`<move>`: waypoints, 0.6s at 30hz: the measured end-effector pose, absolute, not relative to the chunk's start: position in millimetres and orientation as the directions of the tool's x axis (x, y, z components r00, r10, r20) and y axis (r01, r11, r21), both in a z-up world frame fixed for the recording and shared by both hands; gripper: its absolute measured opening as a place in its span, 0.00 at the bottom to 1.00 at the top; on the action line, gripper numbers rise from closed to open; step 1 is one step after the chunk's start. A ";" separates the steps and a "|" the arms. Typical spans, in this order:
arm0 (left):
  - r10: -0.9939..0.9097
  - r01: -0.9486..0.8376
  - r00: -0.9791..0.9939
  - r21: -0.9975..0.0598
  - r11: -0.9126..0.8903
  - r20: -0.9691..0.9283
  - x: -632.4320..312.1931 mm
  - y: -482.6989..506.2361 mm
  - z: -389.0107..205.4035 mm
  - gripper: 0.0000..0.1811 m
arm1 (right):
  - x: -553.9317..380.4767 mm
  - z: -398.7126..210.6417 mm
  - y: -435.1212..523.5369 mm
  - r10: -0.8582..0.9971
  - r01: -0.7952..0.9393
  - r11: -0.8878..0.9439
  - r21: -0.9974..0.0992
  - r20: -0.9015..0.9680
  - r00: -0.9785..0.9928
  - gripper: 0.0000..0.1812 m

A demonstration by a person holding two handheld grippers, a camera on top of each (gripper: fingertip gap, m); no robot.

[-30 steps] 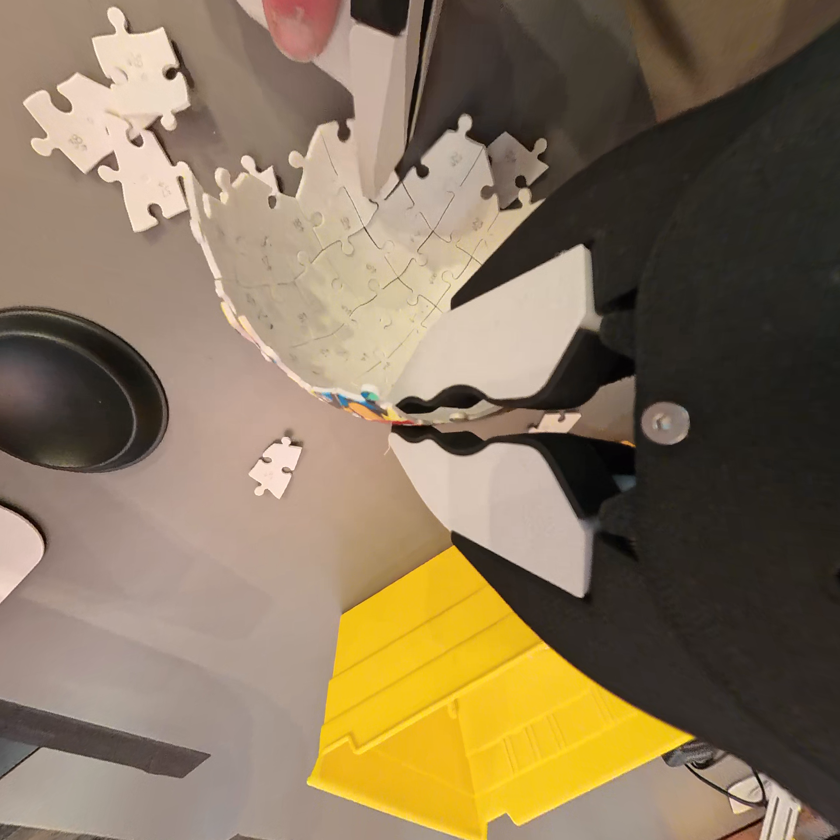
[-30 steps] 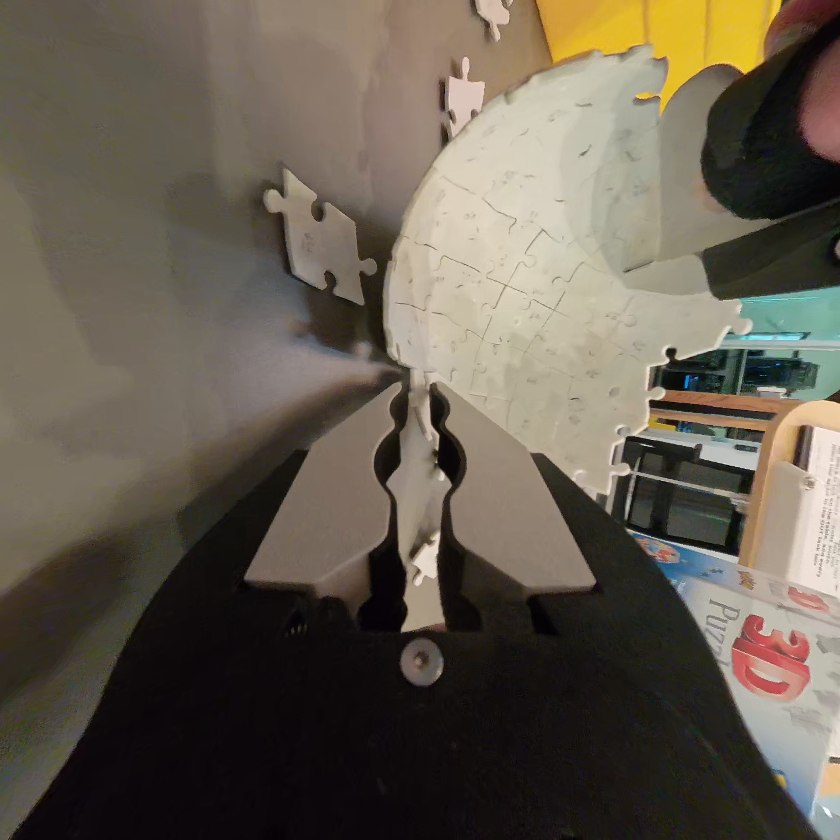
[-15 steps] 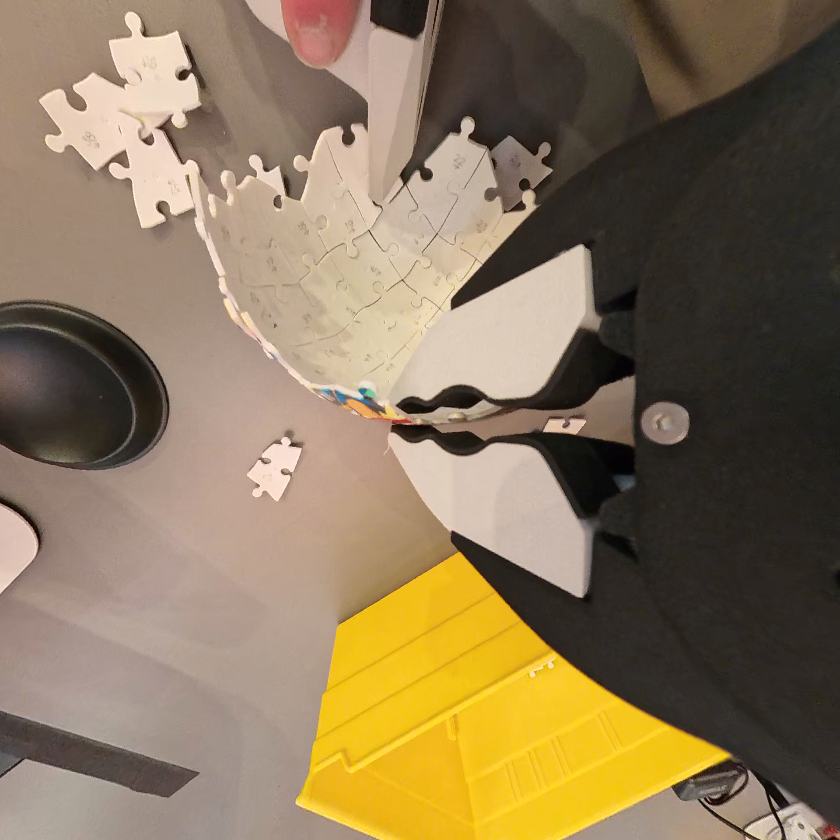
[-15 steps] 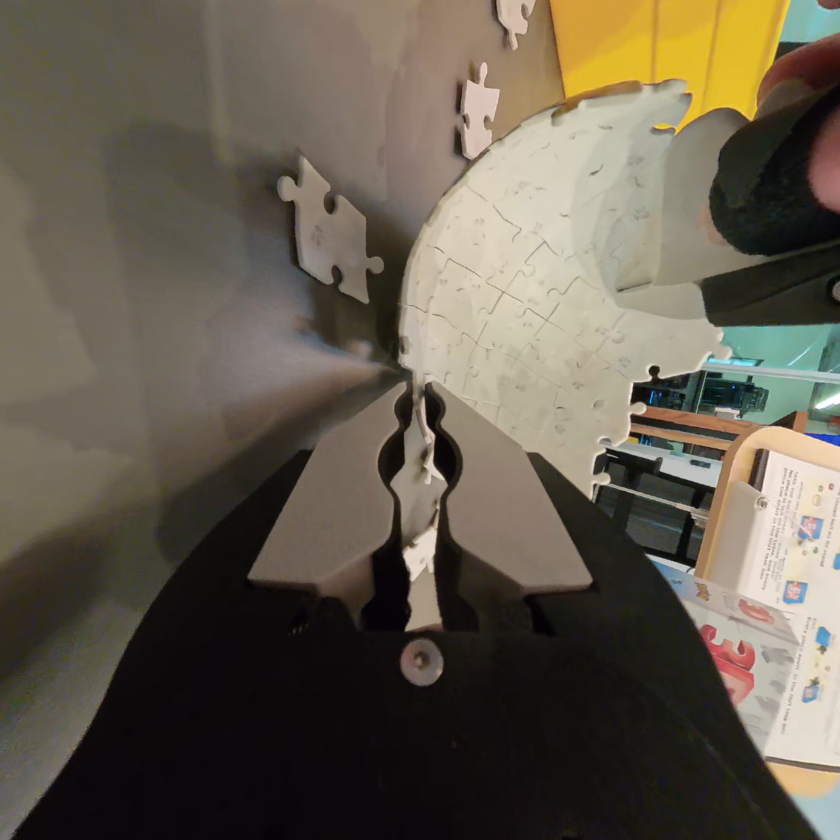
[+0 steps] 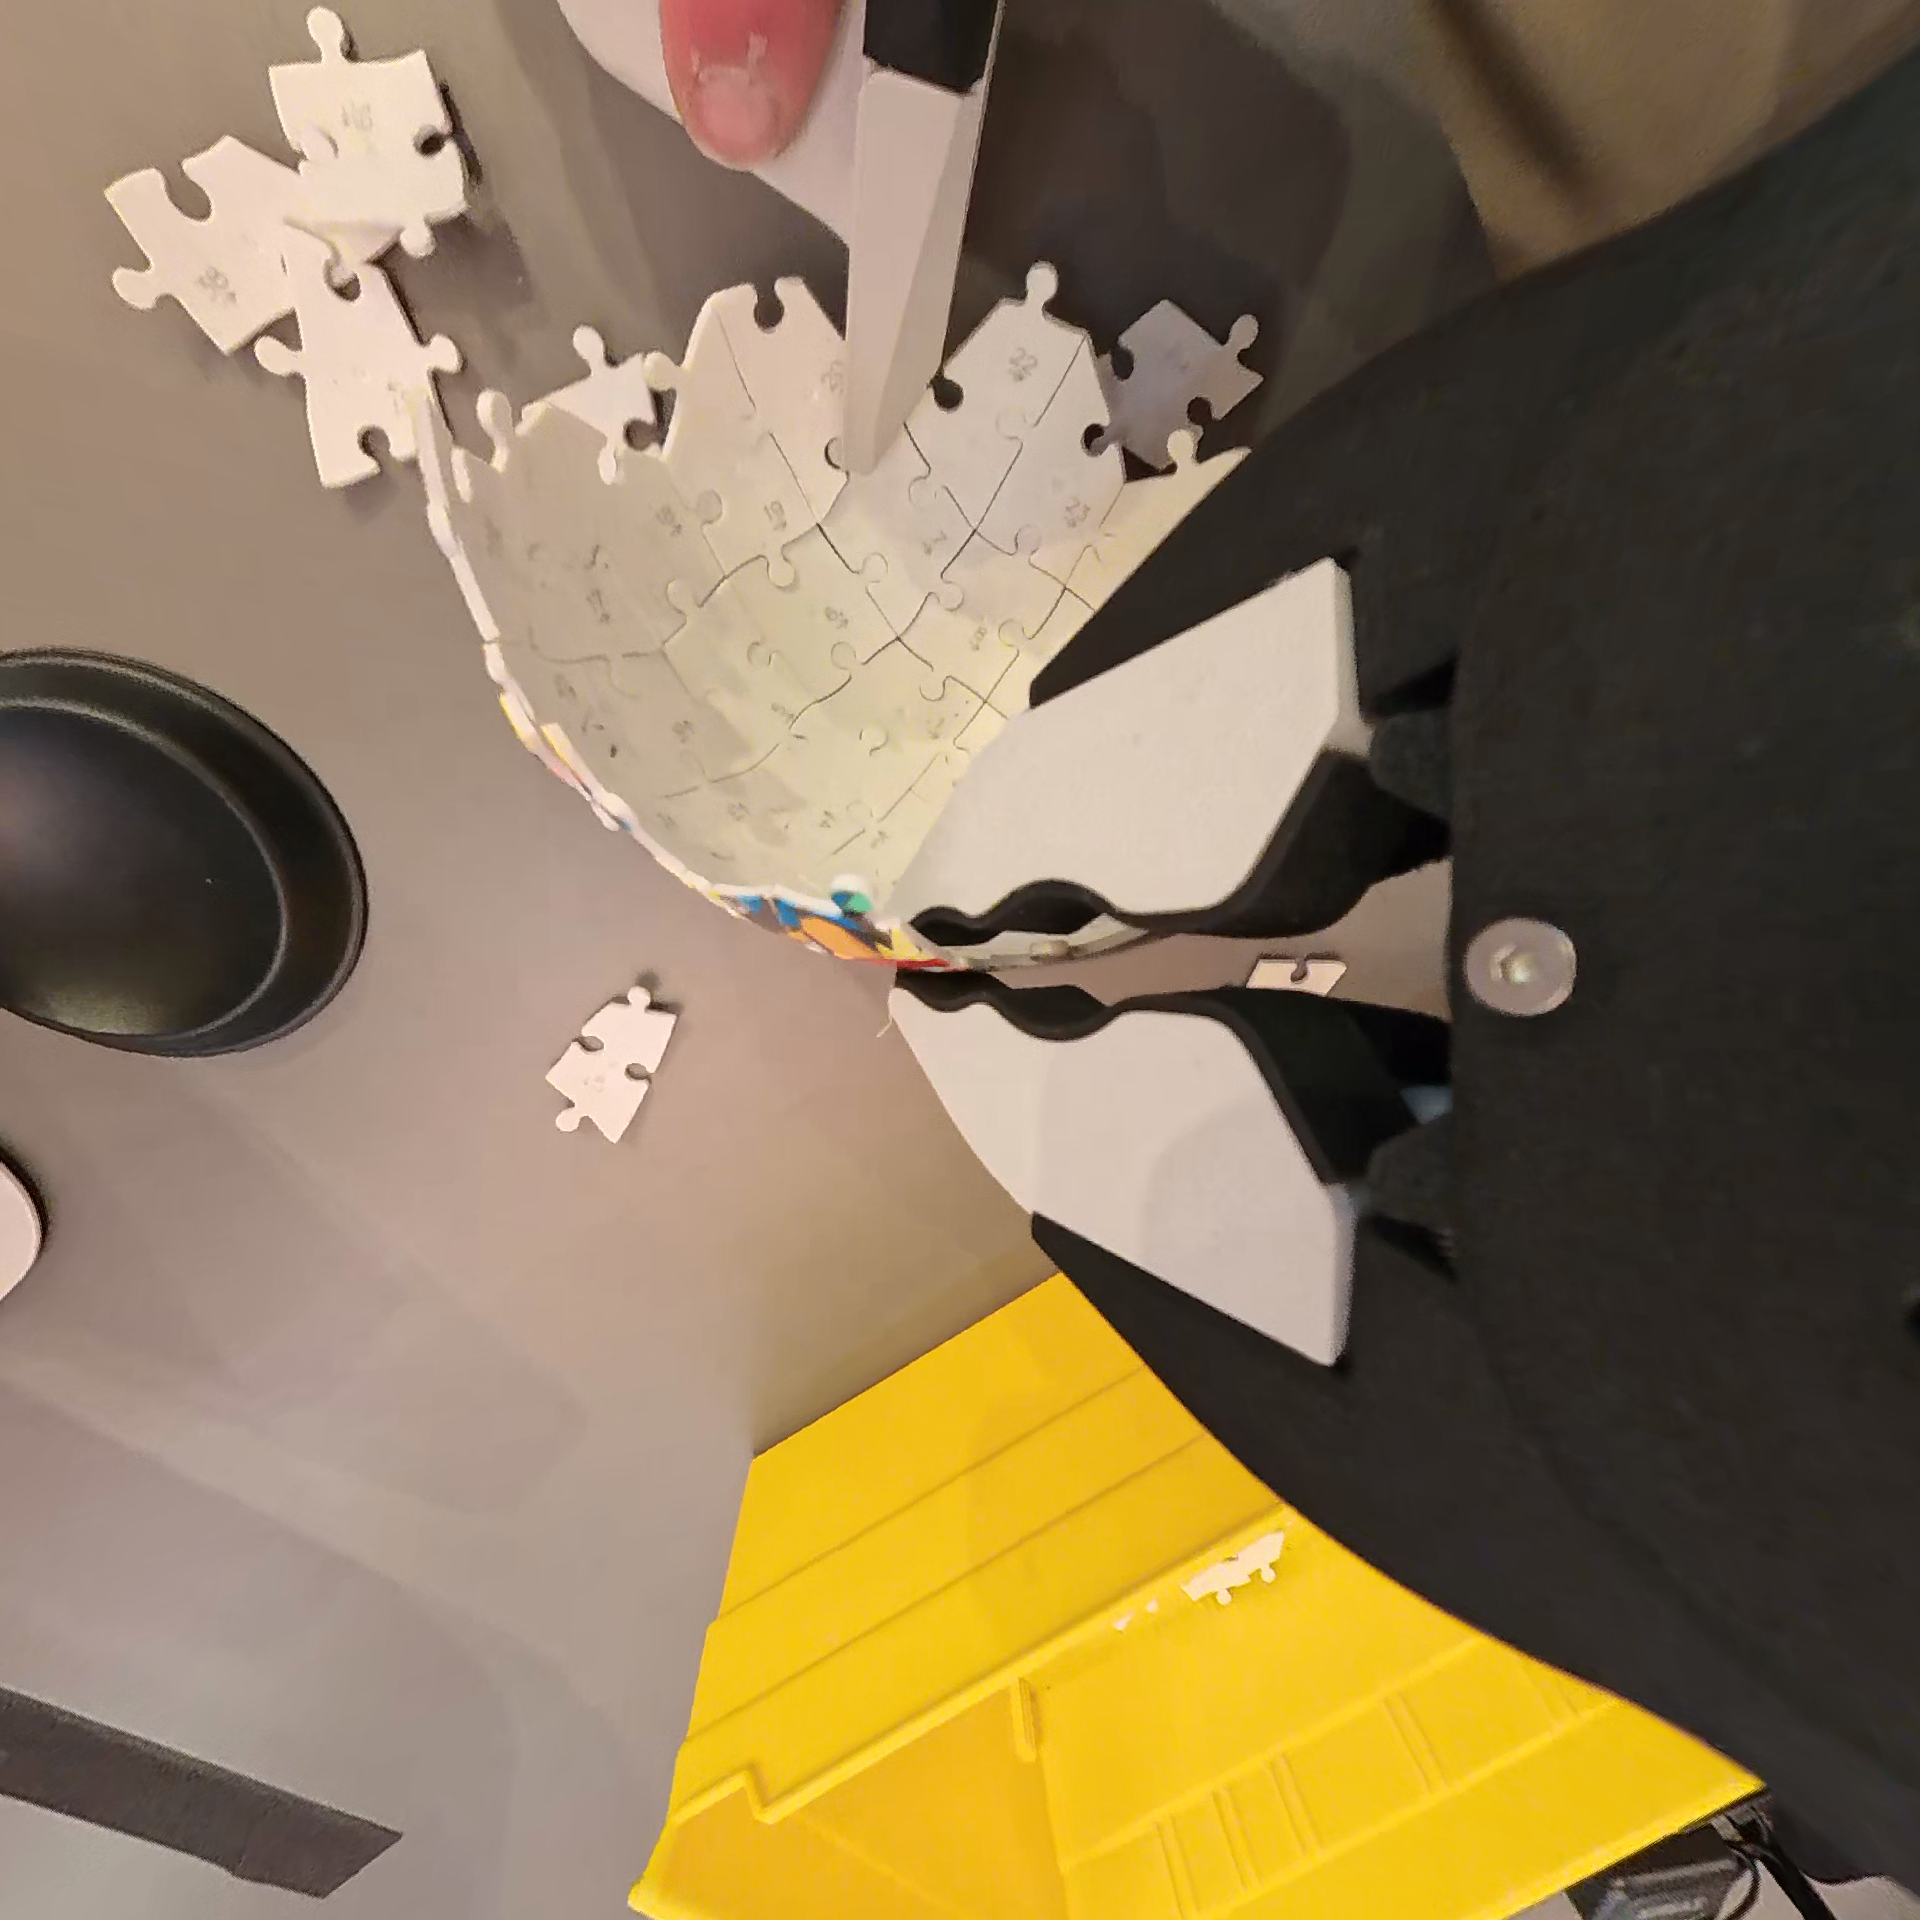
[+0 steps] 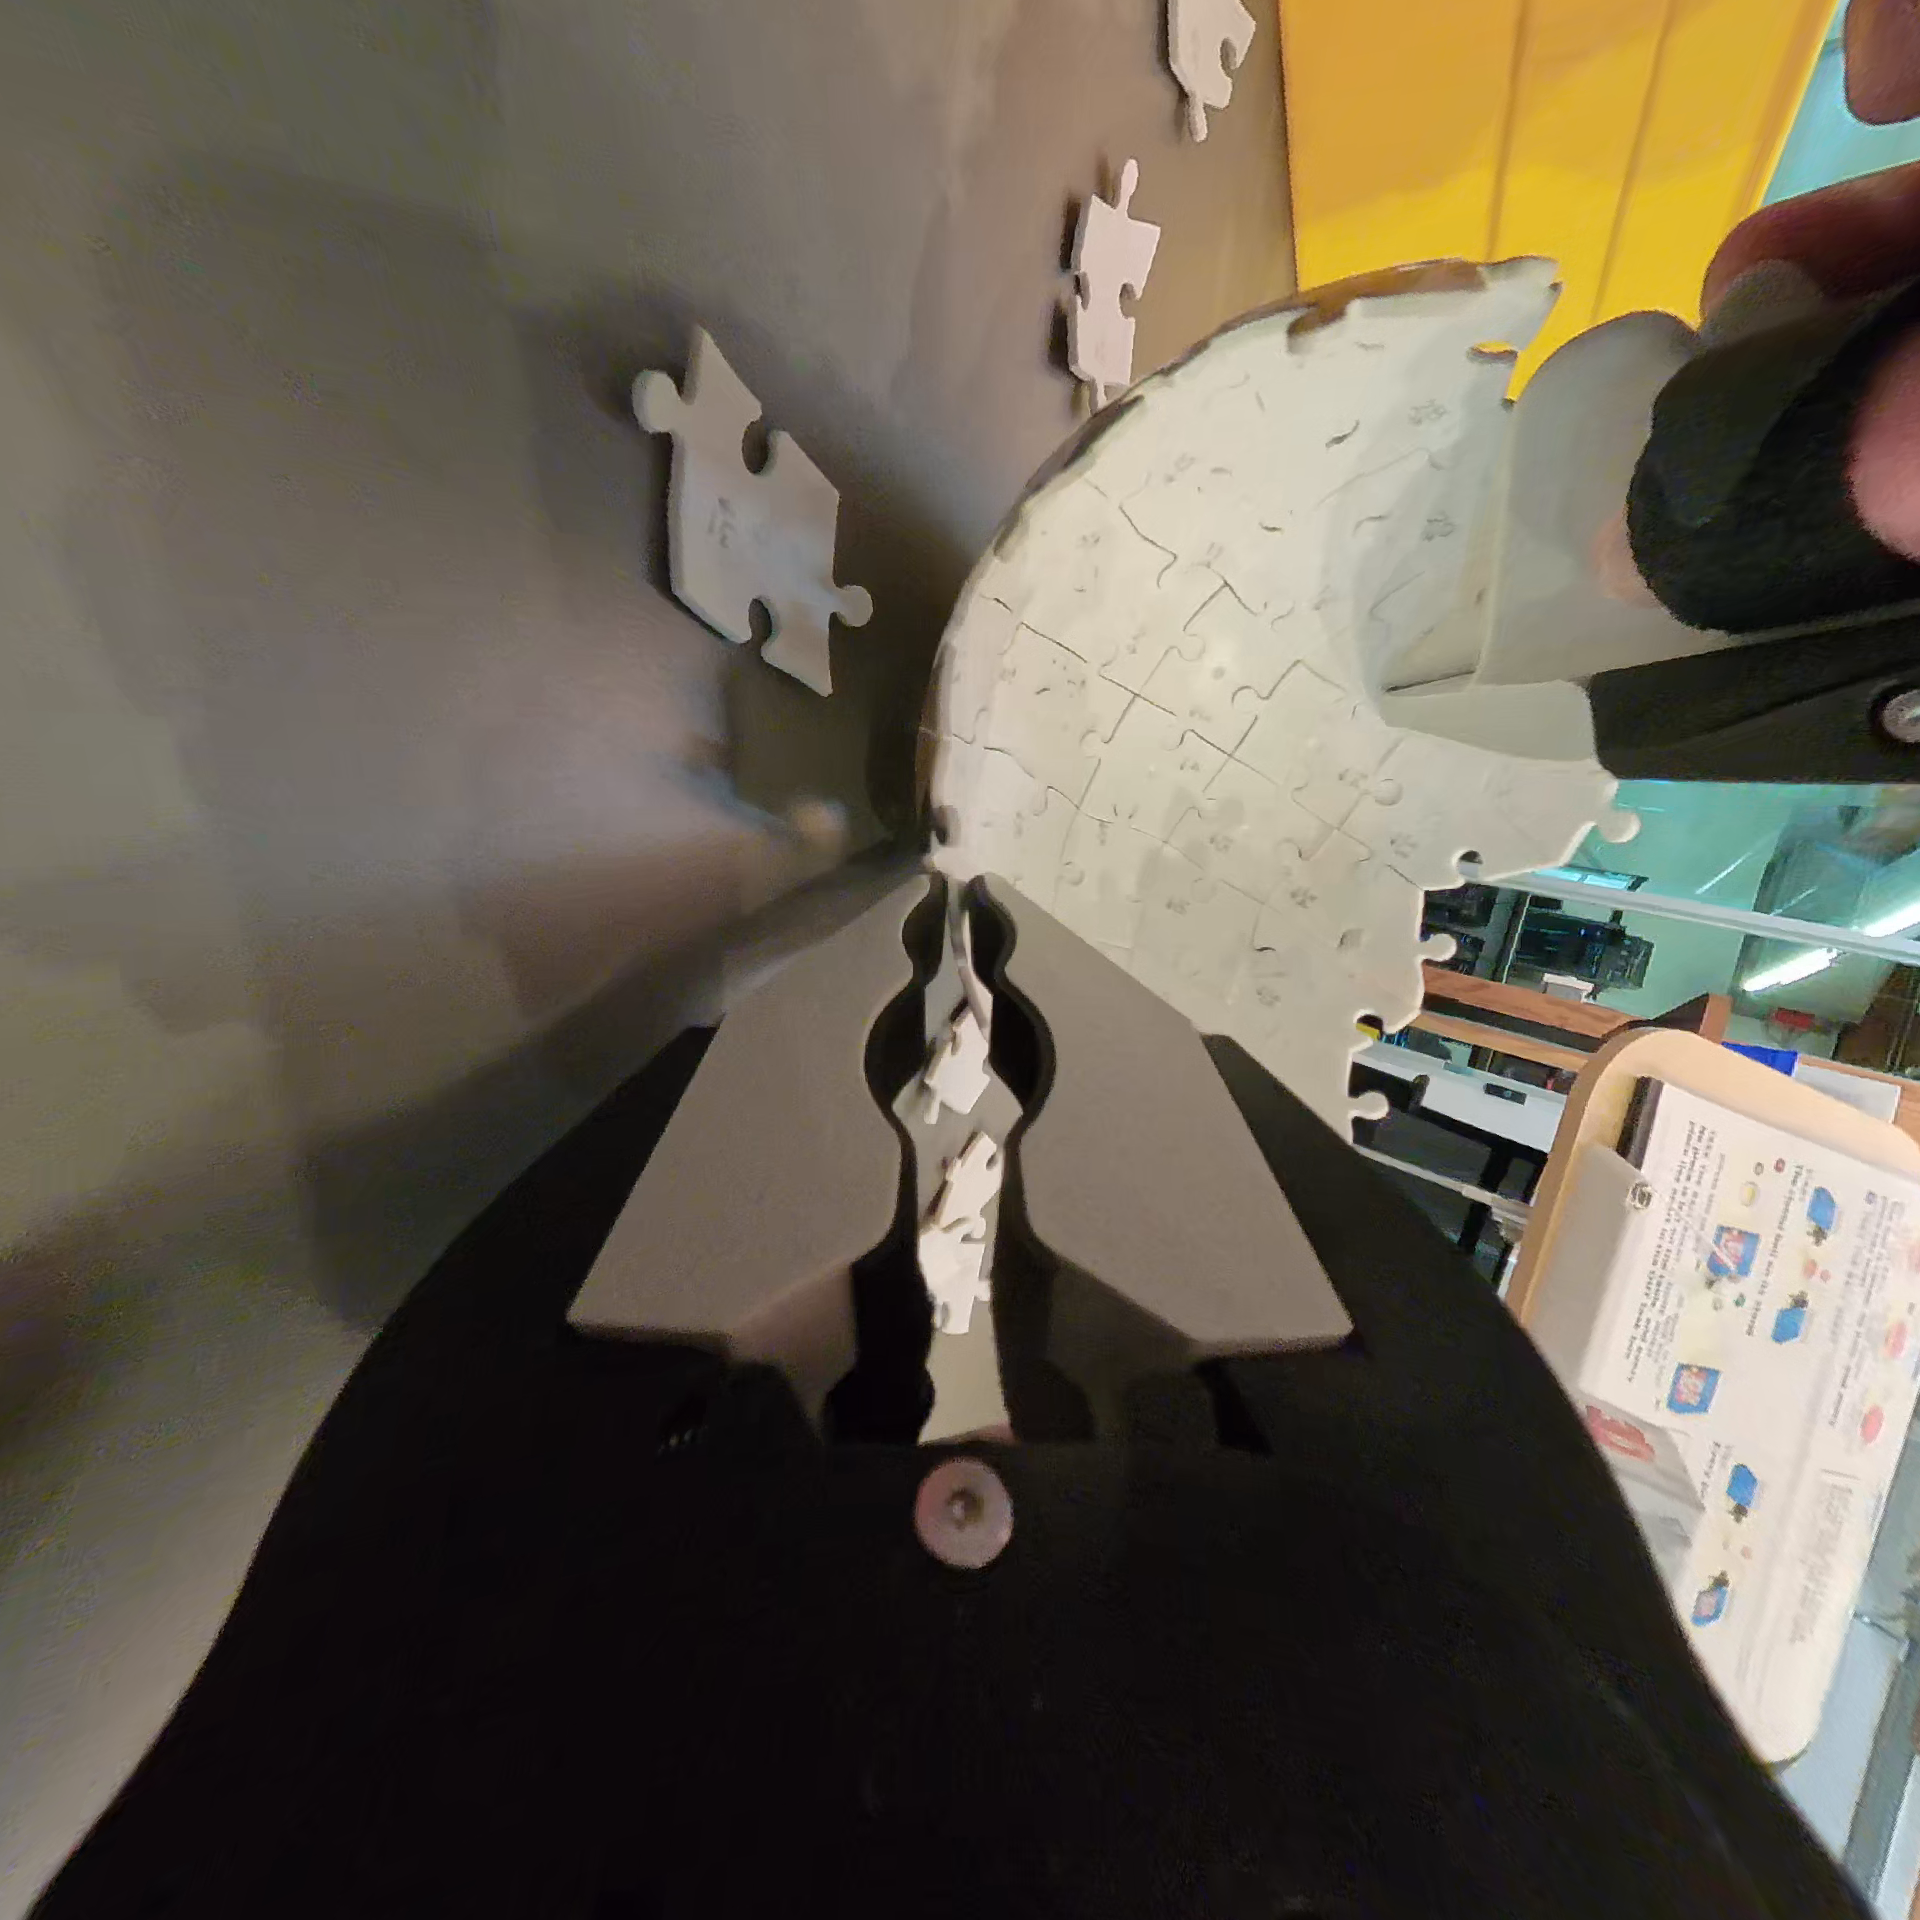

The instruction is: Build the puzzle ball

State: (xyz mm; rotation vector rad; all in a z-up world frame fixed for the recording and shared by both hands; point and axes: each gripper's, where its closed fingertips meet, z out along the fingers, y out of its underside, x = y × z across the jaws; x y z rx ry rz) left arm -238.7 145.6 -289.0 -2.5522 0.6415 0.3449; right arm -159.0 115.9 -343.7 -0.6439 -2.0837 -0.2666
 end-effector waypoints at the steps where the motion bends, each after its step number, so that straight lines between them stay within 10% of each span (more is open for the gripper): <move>1: -0.376 -0.494 0.862 -0.396 -0.774 -0.341 -238.7 145.7 -289.0 0.02 | -159.1 -343.7 115.9 0.345 0.537 0.842 -0.057 0.822 -0.453 0.01; 18: -0.365 -0.446 0.894 -0.426 -0.787 -0.262 -240.1 146.7 -293.0 0.02 | -157.0 -337.5 121.9 0.355 0.545 0.836 -0.067 0.823 -0.444 0.07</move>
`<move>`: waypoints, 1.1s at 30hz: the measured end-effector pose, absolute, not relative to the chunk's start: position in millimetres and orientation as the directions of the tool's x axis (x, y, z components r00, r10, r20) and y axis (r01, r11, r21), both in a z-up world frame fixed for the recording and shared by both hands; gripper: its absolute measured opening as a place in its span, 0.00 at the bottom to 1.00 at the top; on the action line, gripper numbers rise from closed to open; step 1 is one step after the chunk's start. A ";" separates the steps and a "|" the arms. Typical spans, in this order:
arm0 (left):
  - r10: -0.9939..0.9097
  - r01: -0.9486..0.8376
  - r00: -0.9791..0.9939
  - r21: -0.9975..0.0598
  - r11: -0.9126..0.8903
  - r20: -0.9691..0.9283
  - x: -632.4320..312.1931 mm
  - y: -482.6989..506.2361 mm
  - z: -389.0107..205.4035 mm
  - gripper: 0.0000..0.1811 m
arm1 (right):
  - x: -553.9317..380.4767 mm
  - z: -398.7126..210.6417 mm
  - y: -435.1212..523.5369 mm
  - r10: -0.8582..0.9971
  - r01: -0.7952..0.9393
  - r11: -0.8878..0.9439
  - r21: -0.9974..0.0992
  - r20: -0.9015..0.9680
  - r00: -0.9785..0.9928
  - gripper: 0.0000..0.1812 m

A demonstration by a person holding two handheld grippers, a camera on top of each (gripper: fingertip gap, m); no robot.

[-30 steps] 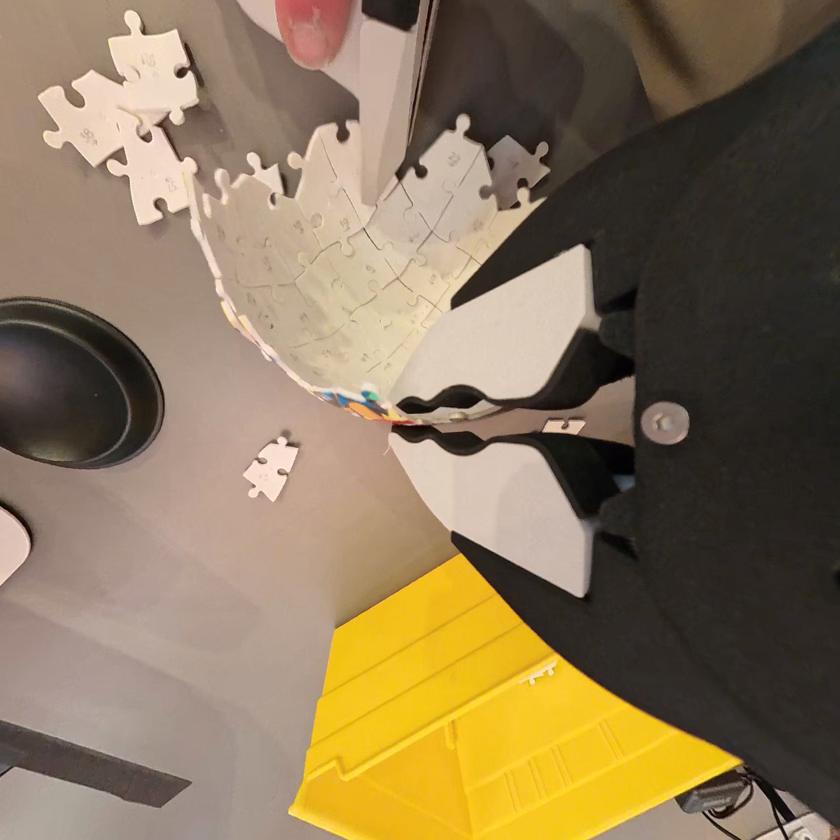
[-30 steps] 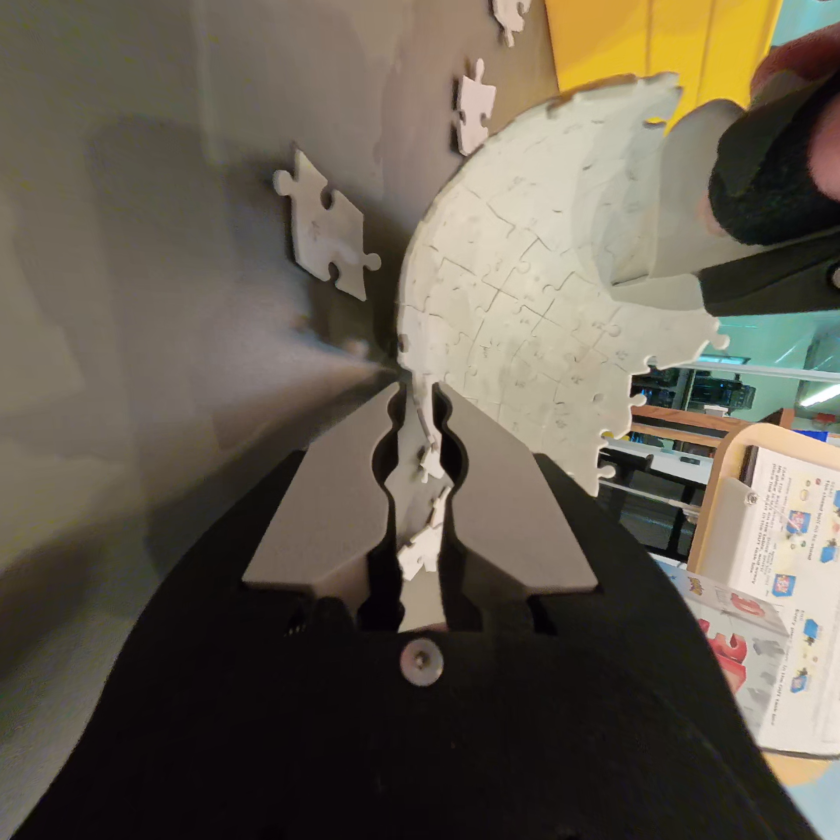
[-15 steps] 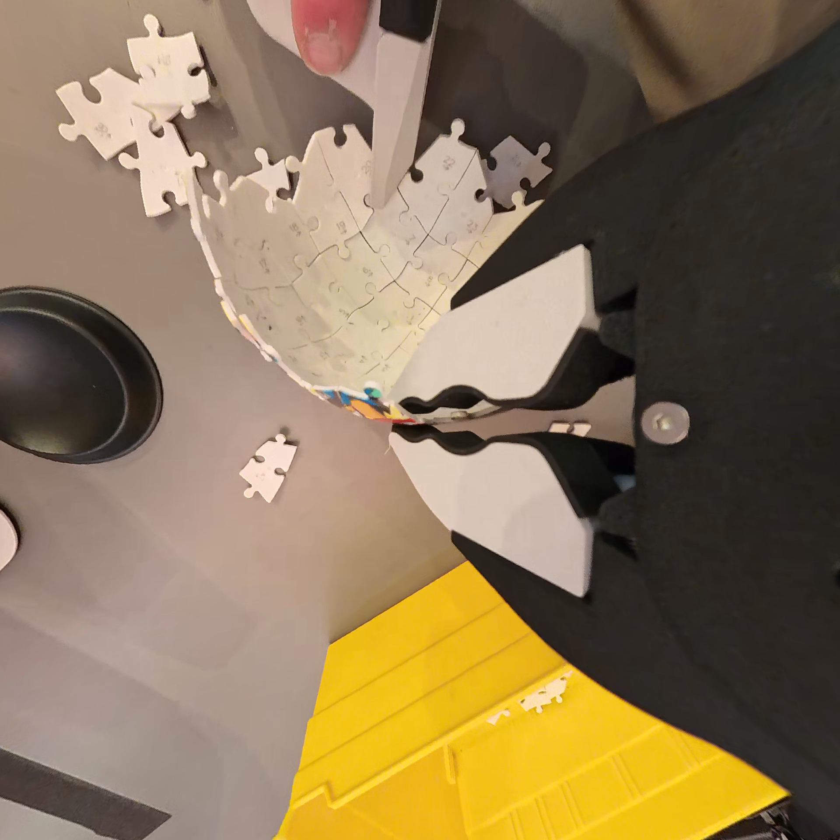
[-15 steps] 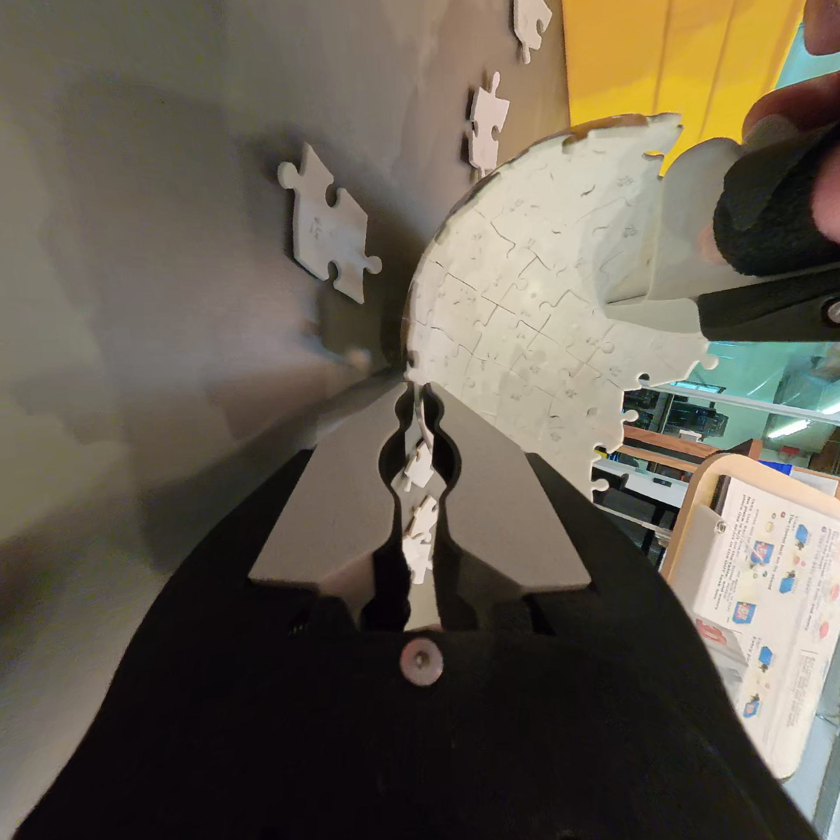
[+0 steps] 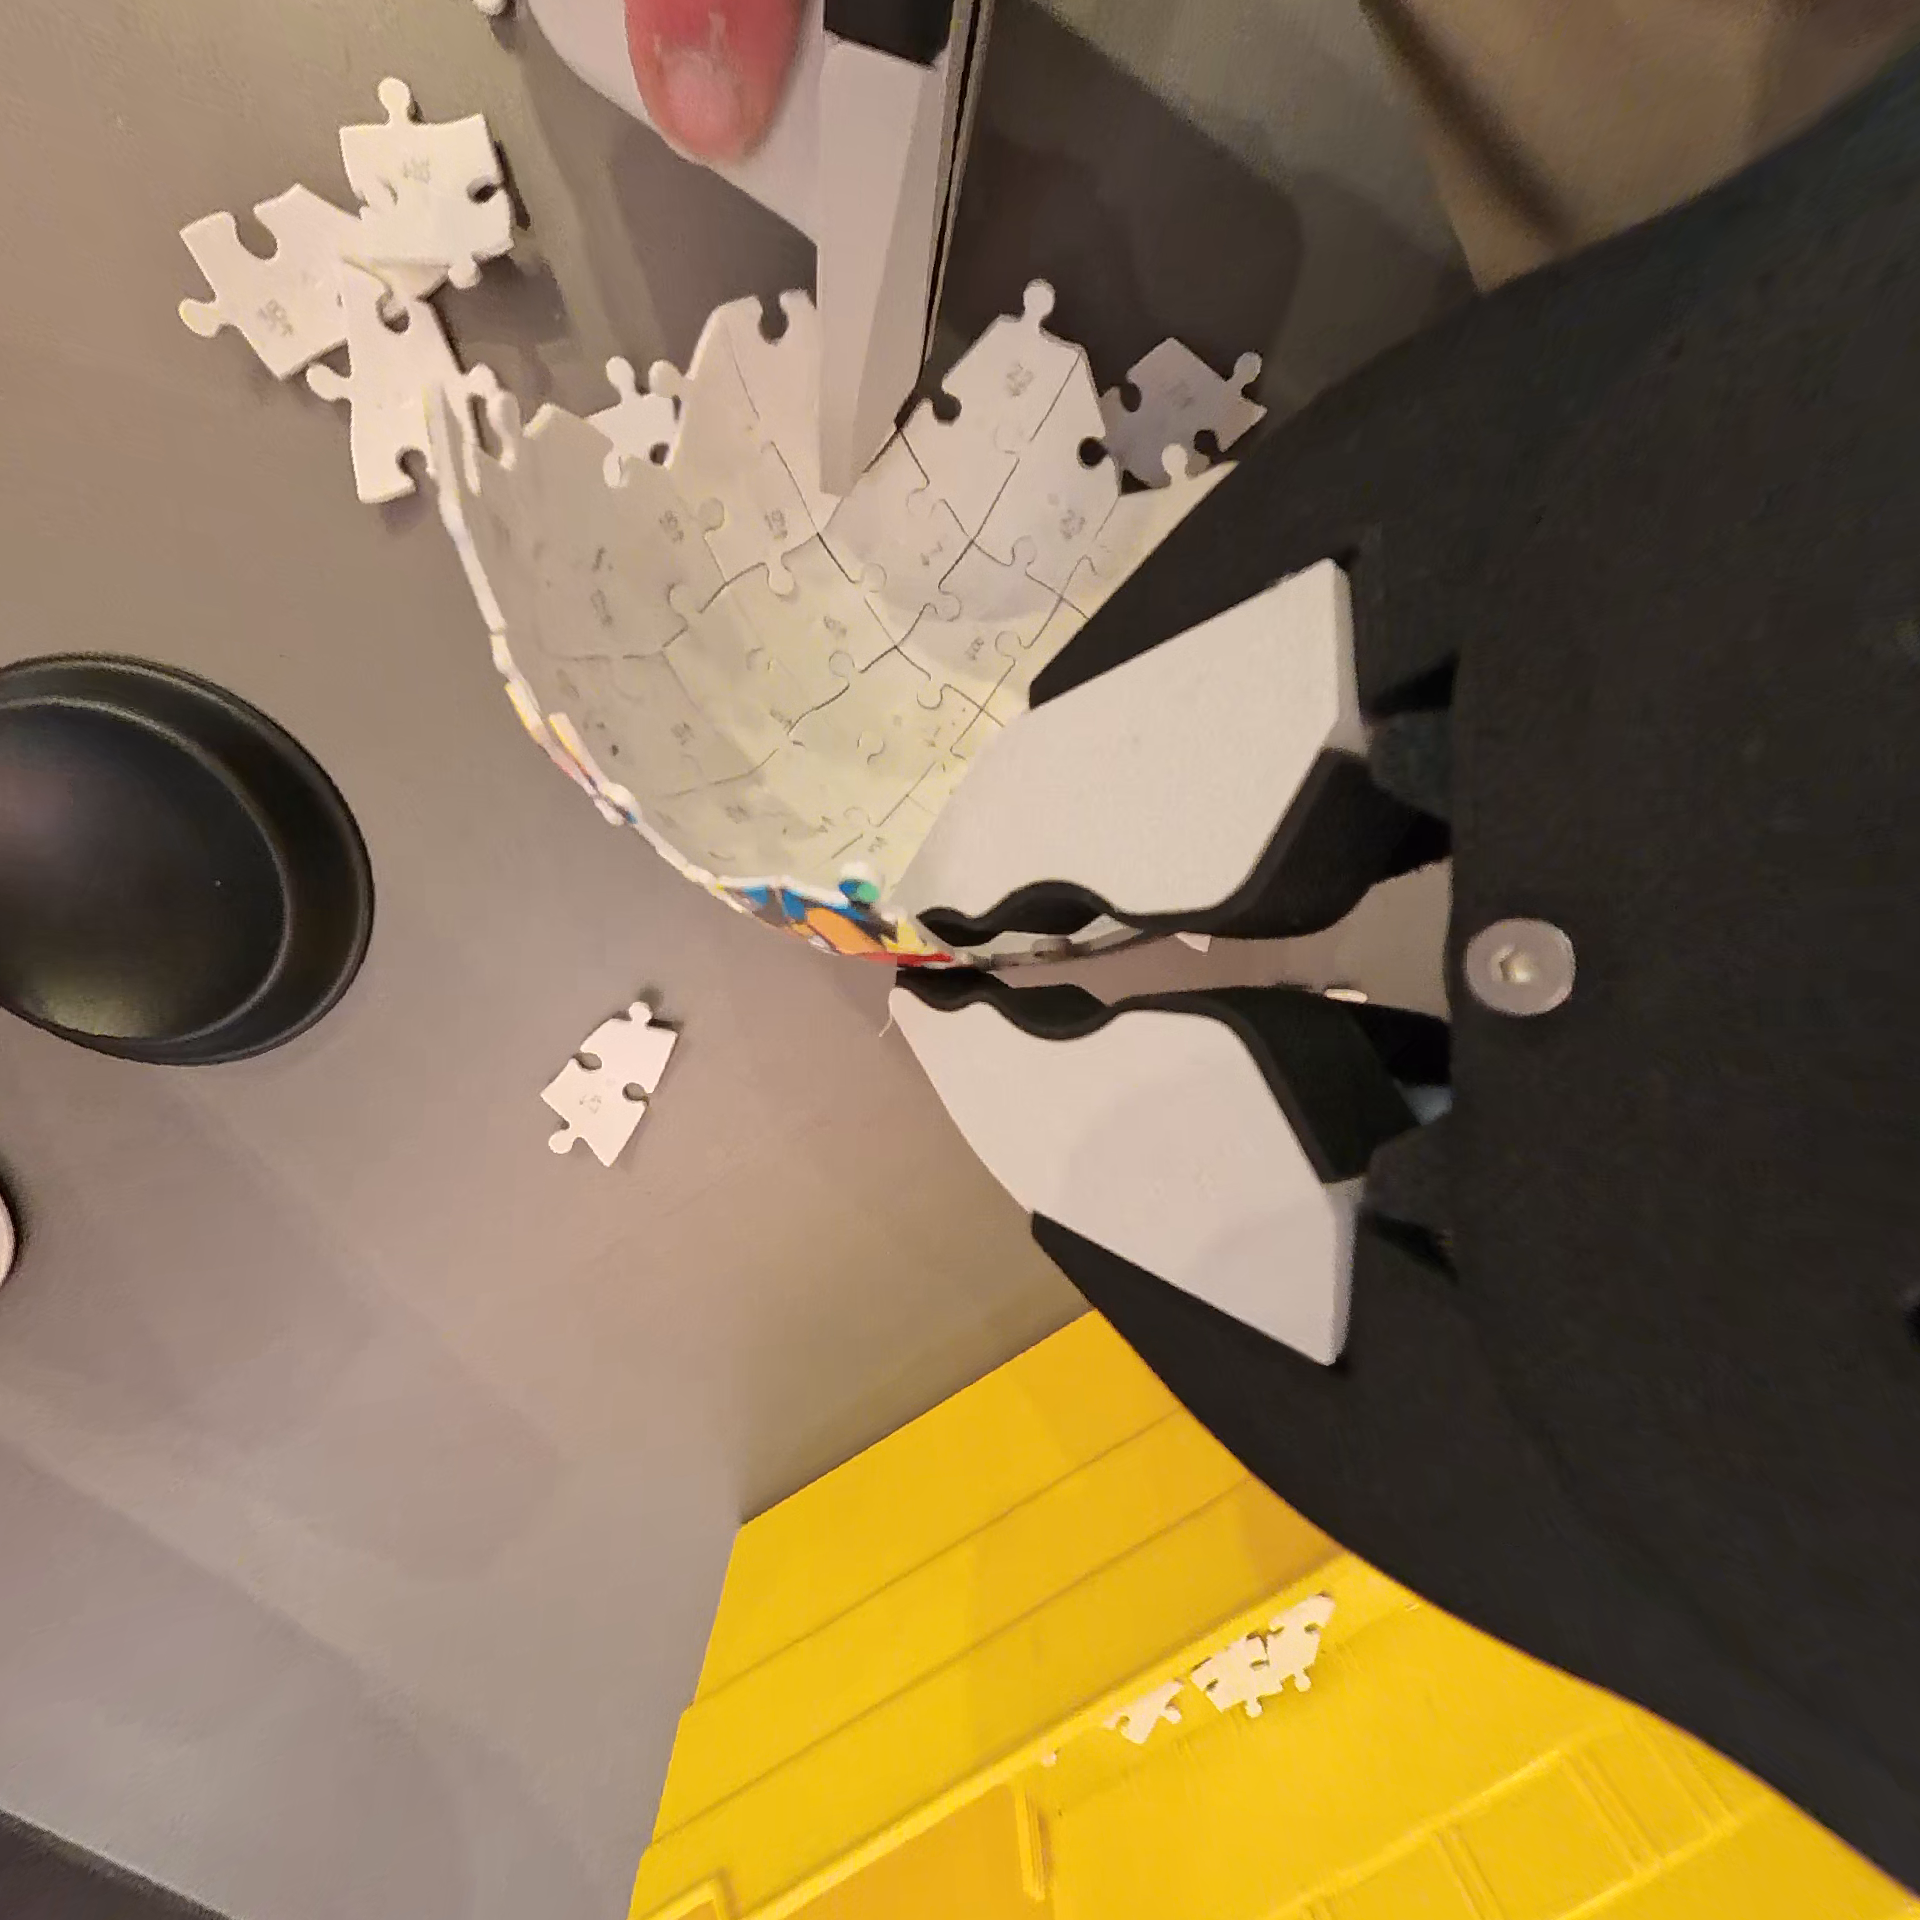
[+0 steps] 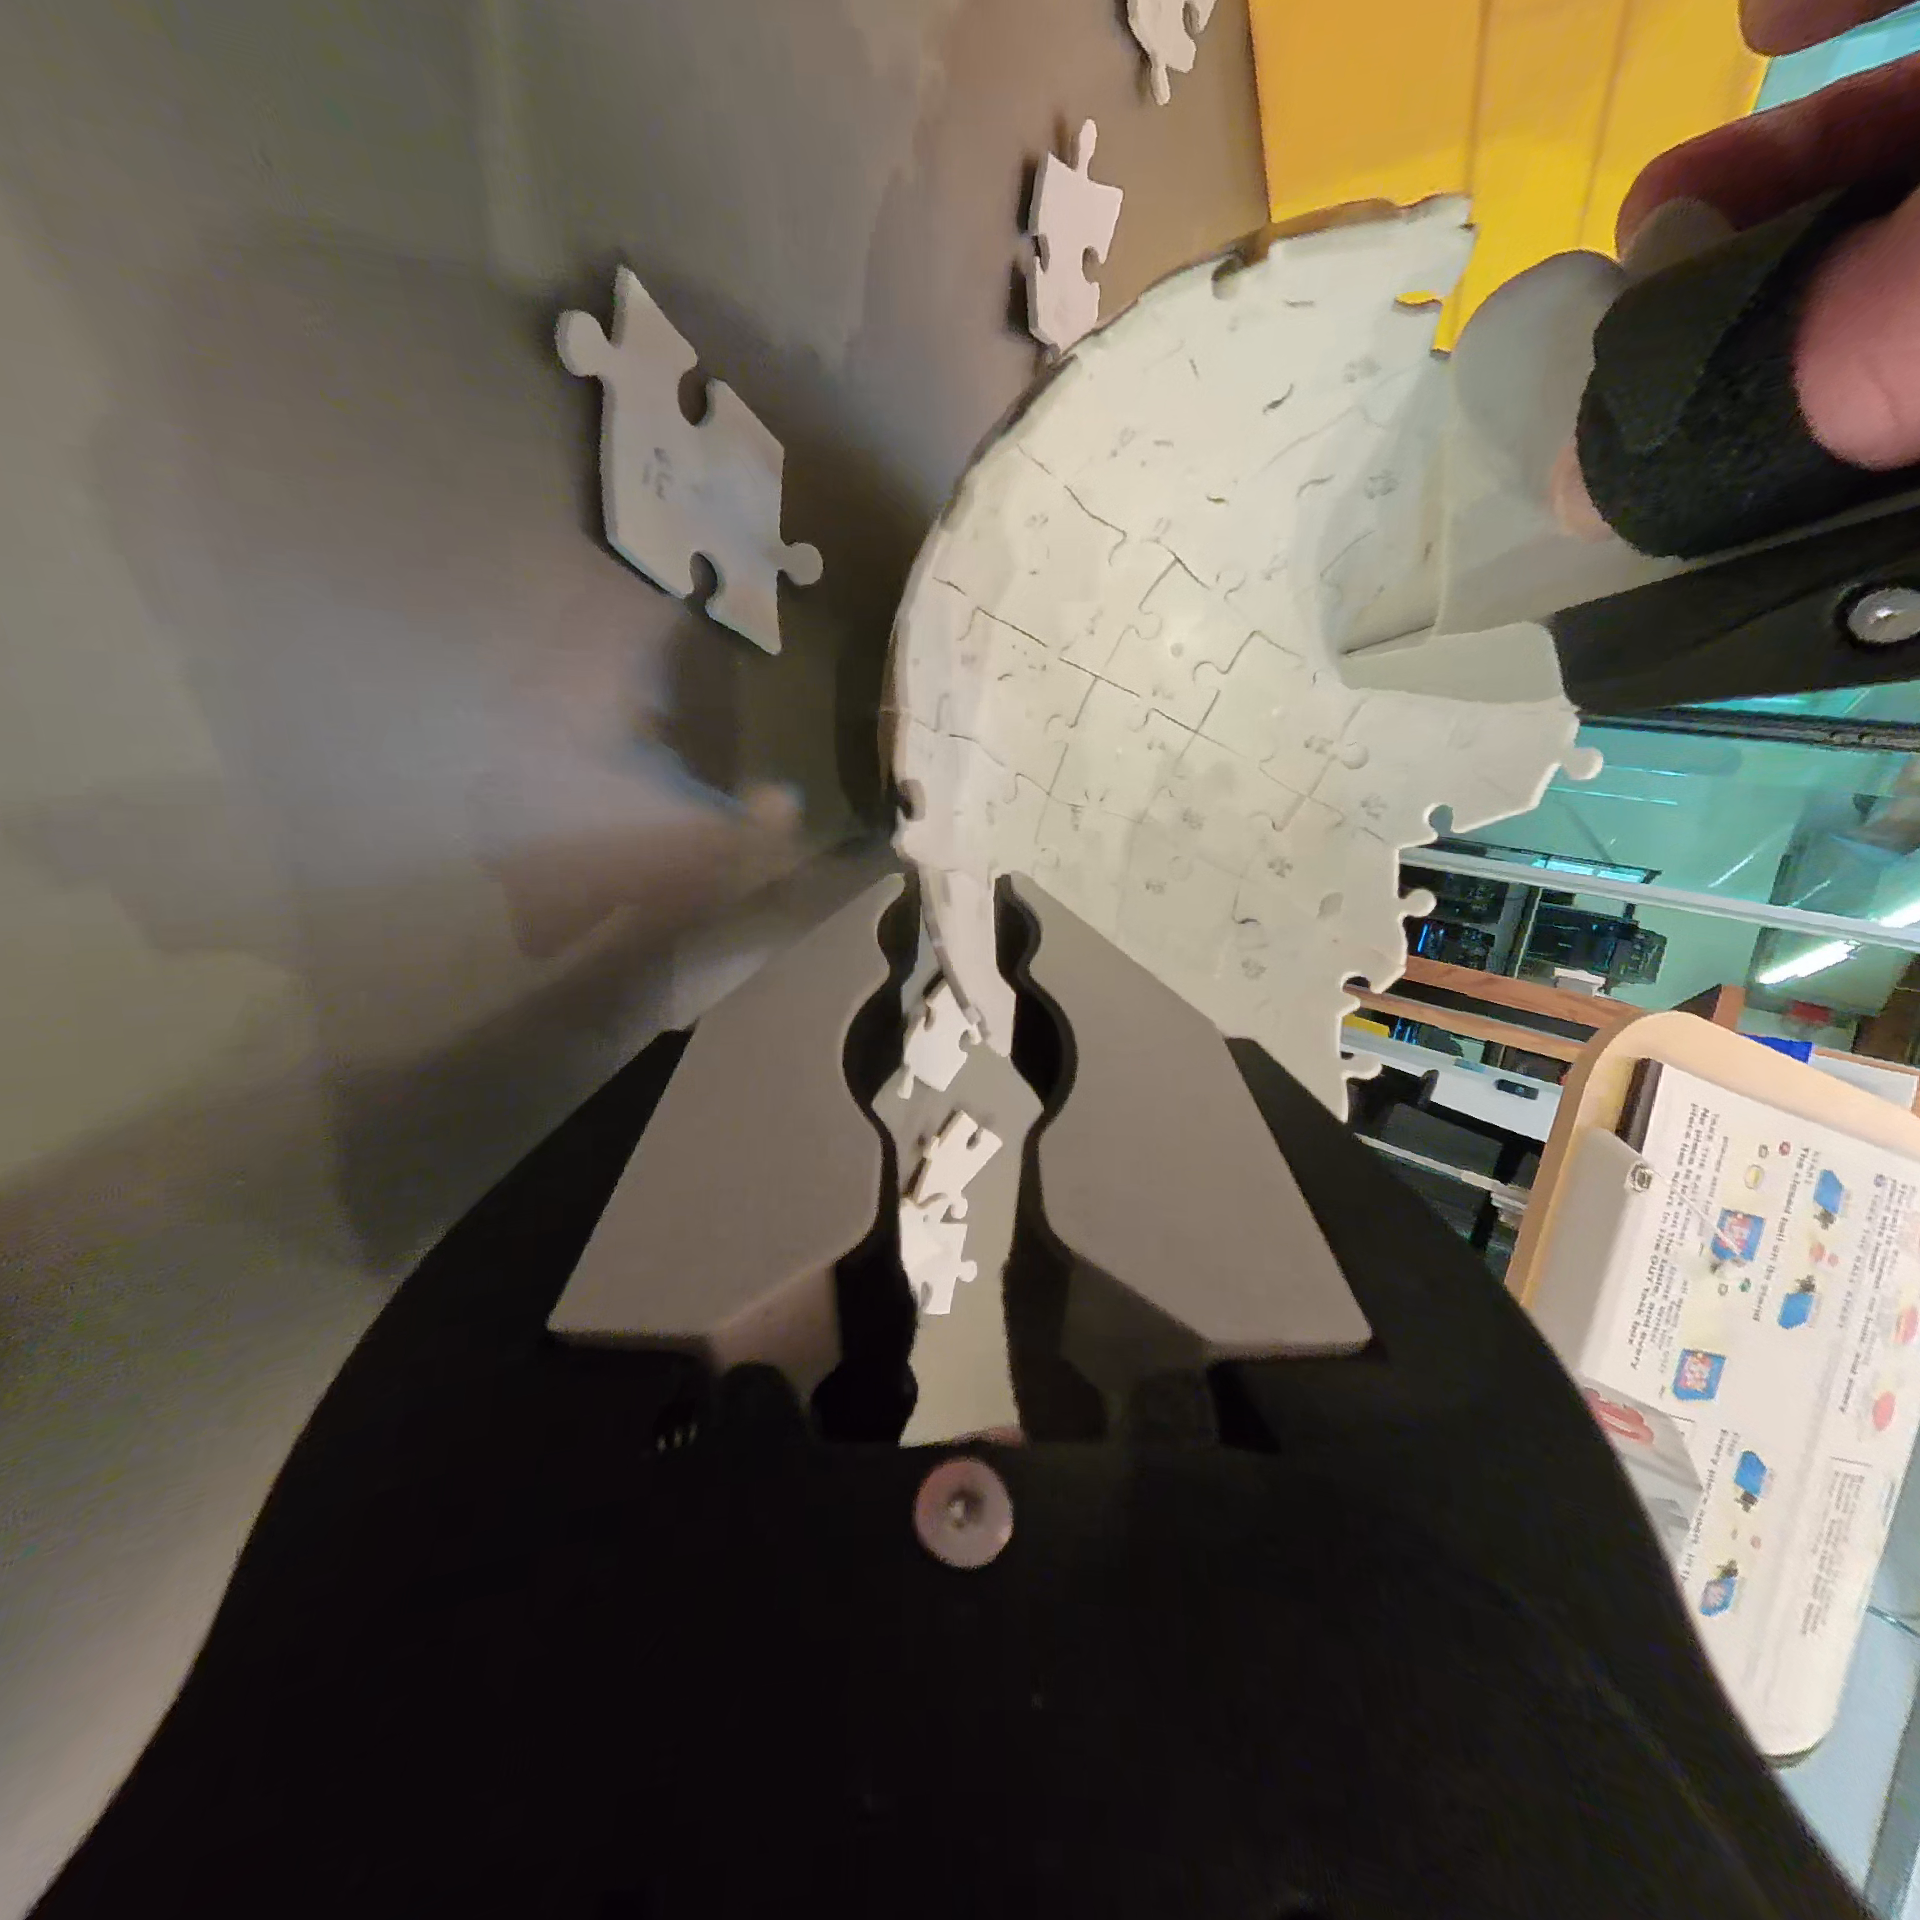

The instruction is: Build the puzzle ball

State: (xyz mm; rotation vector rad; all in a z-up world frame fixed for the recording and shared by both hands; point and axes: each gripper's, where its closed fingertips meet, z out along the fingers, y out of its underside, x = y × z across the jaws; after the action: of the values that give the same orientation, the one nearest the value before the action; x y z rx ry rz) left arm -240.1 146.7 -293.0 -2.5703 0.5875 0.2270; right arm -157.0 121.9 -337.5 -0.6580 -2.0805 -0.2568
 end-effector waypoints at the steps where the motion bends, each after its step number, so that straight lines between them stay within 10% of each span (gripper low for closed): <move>1: -0.364 -0.445 0.894 -0.426 -0.788 -0.261 -240.4 146.7 -293.3 0.02 | -157.1 -338.4 122.5 0.354 0.546 0.835 -0.064 0.823 -0.445 0.06; 33: -0.360 -0.405 0.914 -0.455 -0.793 -0.186 -238.6 149.2 -294.9 0.02 | -157.6 -343.9 122.7 0.324 0.528 0.849 -0.016 0.806 -0.496 0.01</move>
State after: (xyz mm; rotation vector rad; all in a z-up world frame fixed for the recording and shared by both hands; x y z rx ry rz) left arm -238.6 149.2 -294.9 -2.5746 0.5498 0.1222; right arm -157.6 122.7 -343.9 -0.6186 -2.1322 -0.2911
